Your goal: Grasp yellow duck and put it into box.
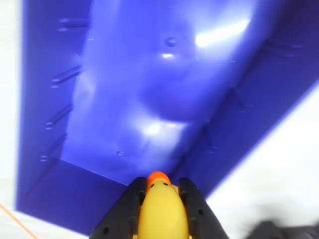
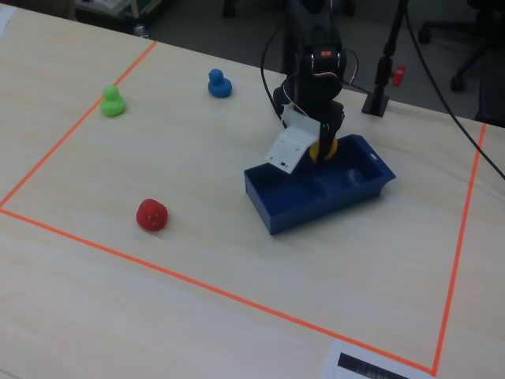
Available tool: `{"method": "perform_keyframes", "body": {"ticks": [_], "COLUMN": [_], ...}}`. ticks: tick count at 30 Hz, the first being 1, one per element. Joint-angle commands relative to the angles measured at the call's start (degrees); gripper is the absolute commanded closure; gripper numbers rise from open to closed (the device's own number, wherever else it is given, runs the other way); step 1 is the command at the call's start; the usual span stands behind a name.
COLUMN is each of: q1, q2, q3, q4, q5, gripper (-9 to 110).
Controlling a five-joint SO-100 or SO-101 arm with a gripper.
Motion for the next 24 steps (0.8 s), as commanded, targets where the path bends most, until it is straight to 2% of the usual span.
{"method": "perform_keyframes", "body": {"ticks": [1,4,9,16,17,19,21,24], "q1": [-1.3,-1.5,-1.1,-0.5,-0.3,0.4,1.0,3.3], "q2": [0.6,-0.3,-0.3,0.0,0.4,2.5,8.3,22.9], "q3": [-0.9,-1.7,-0.8,-2.2,-3.2,-4.7,-4.7,1.1], "q4": [-1.7,-1.8,-2.2,-2.4,-1.9,-0.7,0.3,1.2], "q5": [1.3,0.9,-0.4,-0.4,-0.5,-1.8,-3.0,-9.9], "gripper": [101,99,78,69,70,81,101,101]}}
